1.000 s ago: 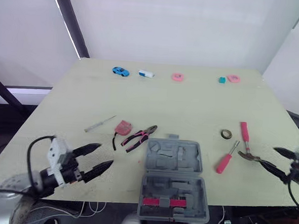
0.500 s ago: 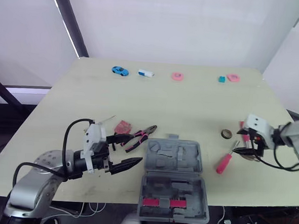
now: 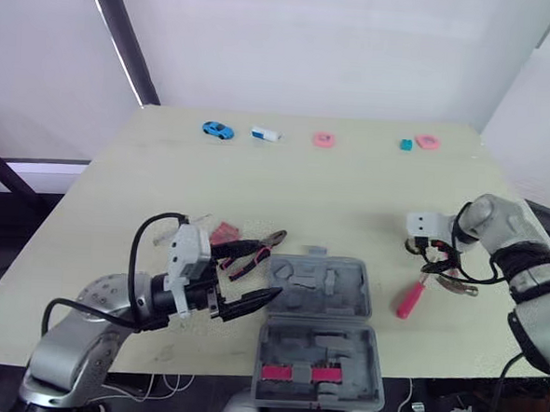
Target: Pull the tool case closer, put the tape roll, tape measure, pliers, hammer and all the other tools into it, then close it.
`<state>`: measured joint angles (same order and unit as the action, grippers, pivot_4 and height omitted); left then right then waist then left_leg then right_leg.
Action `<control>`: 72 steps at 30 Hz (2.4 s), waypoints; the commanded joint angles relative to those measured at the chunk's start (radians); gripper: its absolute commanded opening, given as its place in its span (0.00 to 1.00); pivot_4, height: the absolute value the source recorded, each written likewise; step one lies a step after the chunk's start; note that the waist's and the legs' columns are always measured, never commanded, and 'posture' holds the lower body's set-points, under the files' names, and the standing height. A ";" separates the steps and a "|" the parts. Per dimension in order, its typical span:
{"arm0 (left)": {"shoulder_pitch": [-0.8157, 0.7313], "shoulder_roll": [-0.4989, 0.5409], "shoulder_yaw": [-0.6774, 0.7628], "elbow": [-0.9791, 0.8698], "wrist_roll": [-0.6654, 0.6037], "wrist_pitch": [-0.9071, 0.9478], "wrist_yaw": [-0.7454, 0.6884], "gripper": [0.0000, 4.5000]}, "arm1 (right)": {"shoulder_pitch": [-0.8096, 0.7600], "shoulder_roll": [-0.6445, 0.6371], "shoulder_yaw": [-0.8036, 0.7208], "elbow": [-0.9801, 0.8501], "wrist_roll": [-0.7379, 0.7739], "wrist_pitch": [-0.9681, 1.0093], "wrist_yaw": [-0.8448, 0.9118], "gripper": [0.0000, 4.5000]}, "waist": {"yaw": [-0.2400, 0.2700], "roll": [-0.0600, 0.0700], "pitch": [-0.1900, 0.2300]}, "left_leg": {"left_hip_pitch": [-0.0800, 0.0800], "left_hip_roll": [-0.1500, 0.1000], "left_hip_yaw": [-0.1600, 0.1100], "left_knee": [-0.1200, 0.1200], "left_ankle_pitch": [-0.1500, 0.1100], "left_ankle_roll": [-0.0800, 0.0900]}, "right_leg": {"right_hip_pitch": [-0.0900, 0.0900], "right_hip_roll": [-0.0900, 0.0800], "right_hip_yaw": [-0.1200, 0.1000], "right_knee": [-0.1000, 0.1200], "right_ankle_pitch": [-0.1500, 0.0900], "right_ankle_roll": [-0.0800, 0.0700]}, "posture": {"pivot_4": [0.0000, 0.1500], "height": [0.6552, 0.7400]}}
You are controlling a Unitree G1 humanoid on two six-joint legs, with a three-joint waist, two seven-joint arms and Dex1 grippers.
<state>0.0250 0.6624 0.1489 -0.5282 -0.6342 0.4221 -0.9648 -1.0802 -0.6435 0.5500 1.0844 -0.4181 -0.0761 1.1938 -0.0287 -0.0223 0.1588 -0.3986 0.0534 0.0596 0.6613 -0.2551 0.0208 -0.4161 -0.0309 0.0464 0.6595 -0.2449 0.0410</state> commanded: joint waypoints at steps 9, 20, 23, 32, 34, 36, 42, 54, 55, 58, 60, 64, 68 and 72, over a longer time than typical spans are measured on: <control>0.048 -0.015 0.023 -0.081 -0.061 -0.026 0.022 1.00 | -0.084 0.078 0.014 0.176 -0.099 -0.060 -0.099 0.71 | -0.015 0.000 0.000 | 0.000 0.000 0.000 0.001 0.000 0.000 | 0.000 0.000 0.000 0.002 0.000 0.000 | 1.00 1.00; 0.077 -0.015 0.026 -0.091 -0.058 -0.039 0.041 1.00 | -0.100 0.117 -0.005 0.217 -0.105 -0.072 -0.157 0.01 | -0.014 0.001 0.000 | 0.000 0.000 0.000 0.002 0.000 0.000 | 0.000 0.000 0.000 0.003 0.000 0.000 | 1.00 1.00; 0.079 -0.014 0.026 -0.091 -0.059 -0.039 0.041 1.00 | -0.105 0.115 -0.006 0.219 -0.107 -0.076 -0.154 0.01 | -0.014 0.001 0.000 | 0.000 0.000 0.000 0.002 0.000 0.000 | 0.000 0.000 0.000 0.003 0.000 0.000 | 1.00 1.00; 0.094 -0.020 0.036 -0.059 -0.055 -0.063 0.033 1.00 | -0.139 0.089 0.008 0.171 -0.135 -0.132 -0.038 0.01 | -0.016 0.001 0.001 | 0.000 0.000 0.000 0.002 0.000 0.000 | 0.000 0.000 0.000 0.003 0.000 0.000 | 1.00 1.00; 0.106 -0.023 0.043 -0.047 -0.053 -0.072 0.031 1.00 | -0.150 0.099 0.006 0.133 -0.129 -0.143 0.006 0.01 | -0.017 0.002 0.001 | 0.001 0.000 0.000 0.002 0.000 0.000 | 0.000 0.000 0.000 0.003 0.000 0.000 | 1.00 1.00; 0.121 -0.022 0.055 -0.037 -0.050 -0.080 0.031 1.00 | -0.158 0.116 -0.003 0.083 -0.113 -0.128 0.059 0.01 | -0.017 0.003 0.002 | 0.001 0.000 0.000 0.002 0.000 0.000 | 0.000 0.000 0.000 0.003 0.000 0.000 | 1.00 1.00; 0.172 -0.024 0.108 -0.002 0.002 -0.120 0.066 1.00 | -0.146 0.147 0.000 -0.152 -0.079 -0.065 0.223 0.01 | -0.013 0.004 0.003 | 0.001 0.001 -0.001 0.002 0.000 0.000 | 0.000 0.000 0.000 0.003 0.000 0.000 | 1.00 1.00; 0.340 -0.088 0.238 0.019 0.007 -0.200 0.099 1.00 | -0.097 0.370 0.096 -0.567 -0.058 0.173 0.397 0.01 | -0.015 0.004 0.003 | 0.001 0.002 -0.003 0.002 0.000 0.000 | 0.000 -0.001 -0.003 0.004 0.000 -0.001 | 1.00 1.00; 0.355 -0.092 0.245 0.017 0.007 -0.203 0.098 1.00 | -0.101 0.395 0.104 -0.572 -0.060 0.187 0.392 0.01 | -0.014 0.004 0.003 | 0.001 0.002 -0.002 0.002 0.000 0.000 | -0.001 0.000 -0.003 0.003 0.000 -0.002 | 1.00 1.00; 0.402 -0.107 0.273 0.005 0.008 -0.215 0.109 1.00 | -0.119 0.485 0.133 -0.558 -0.075 0.220 0.346 0.01 | -0.010 0.004 0.002 | 0.000 0.002 -0.003 0.002 0.000 0.000 | 0.000 -0.001 -0.005 0.003 -0.001 -0.003 | 1.00 1.00; 0.422 -0.113 0.286 -0.002 0.008 -0.219 0.115 1.00 | -0.116 0.525 0.152 -0.550 -0.086 0.227 0.319 0.01 | -0.011 0.004 0.003 | 0.000 0.002 -0.002 0.002 0.000 0.000 | 0.000 -0.002 -0.004 0.003 -0.001 -0.003 | 1.00 1.00; 0.441 -0.114 0.296 -0.011 0.007 -0.219 0.127 1.00 | -0.113 0.571 0.185 -0.522 -0.096 0.222 0.276 0.01 | -0.008 0.004 0.003 | 0.000 0.001 -0.003 0.003 0.000 -0.001 | 0.000 -0.002 -0.005 0.003 -0.001 -0.004 | 1.00 1.00; 0.444 -0.111 0.300 -0.011 0.008 -0.219 0.130 1.00 | -0.125 0.603 0.207 -0.467 -0.107 0.197 0.228 0.01 | -0.013 0.003 0.002 | 0.000 0.001 -0.003 0.003 0.000 -0.001 | 0.000 -0.003 -0.005 0.003 -0.001 -0.004 | 1.00 1.00; 0.440 -0.109 0.297 -0.019 0.004 -0.211 0.141 1.00 | -0.138 0.614 0.219 -0.414 -0.116 0.166 0.192 0.01 | -0.014 0.004 0.002 | 0.000 0.001 -0.003 0.003 0.000 -0.001 | 0.000 -0.002 -0.005 0.003 -0.001 -0.004 | 1.00 1.00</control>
<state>0.4643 0.5493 0.4243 -0.5019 -0.6215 0.2246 -0.8288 -1.1878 -0.0348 0.7735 0.6710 -0.5303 0.1093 1.4033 -0.0424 -0.0188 0.1613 -0.3989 0.0546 0.0563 0.6640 -0.2550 0.0200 -0.4166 -0.0326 0.0410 0.6629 -0.2456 0.0370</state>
